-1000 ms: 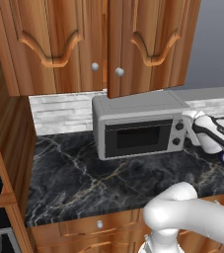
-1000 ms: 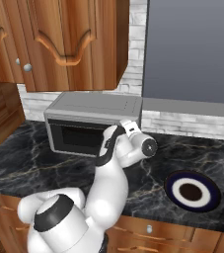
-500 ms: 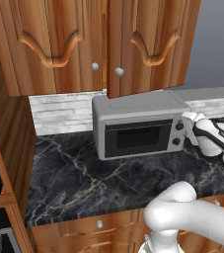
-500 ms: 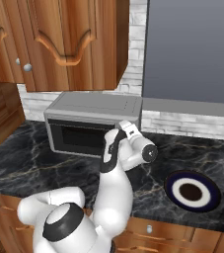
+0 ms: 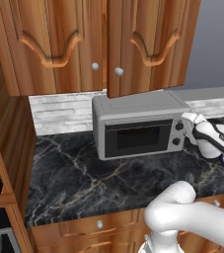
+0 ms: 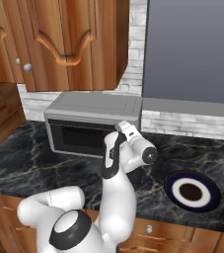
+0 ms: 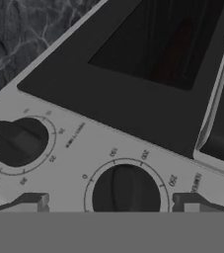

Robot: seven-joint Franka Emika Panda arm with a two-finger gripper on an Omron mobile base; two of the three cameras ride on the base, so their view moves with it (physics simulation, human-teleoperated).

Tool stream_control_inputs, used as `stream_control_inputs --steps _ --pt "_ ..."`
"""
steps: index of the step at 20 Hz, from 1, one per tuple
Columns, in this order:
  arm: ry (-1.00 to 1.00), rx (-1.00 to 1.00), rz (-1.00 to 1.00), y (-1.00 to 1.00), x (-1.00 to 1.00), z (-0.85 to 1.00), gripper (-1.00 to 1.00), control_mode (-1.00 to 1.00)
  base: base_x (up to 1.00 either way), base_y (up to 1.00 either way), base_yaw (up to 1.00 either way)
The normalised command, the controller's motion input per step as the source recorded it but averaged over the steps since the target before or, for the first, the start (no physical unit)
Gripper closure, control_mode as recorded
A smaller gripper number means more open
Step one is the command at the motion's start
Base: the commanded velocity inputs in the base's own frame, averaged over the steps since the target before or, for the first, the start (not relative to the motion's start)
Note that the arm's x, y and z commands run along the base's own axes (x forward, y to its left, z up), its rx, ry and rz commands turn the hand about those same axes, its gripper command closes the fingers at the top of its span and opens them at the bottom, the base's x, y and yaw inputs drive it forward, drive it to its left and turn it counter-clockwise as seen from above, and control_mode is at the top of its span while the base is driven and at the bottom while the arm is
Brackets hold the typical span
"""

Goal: Pull the toaster oven rack outwards. Pick up the baguette from the plate and place it on the toaster oven rack. Close the toaster oven door fully and set the temperature to the lowest setting.

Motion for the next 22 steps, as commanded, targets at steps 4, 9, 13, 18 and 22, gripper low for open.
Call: stream_control_inputs --steps 4,9,13,18,22 --pt "-0.01 0.00 -0.02 0.11 0.13 -0.05 -1.00 -1.00 0.00 0.00 0.00" --pt "-0.01 0.00 -0.03 0.24 0.18 -0.09 -1.00 -1.00 0.00 0.00 0.00" --pt "0.00 0.00 -0.02 0.30 0.20 -0.07 1.00 -1.00 0.00 0.00 0.00" --pt "0.00 0.00 -0.01 0.18 0.21 -0.04 1.00 -1.00 0.00 0.00 0.00" --pt "0.00 0.00 0.00 0.05 0.19 0.00 1.00 -1.00 0.00 0.00 0.00"
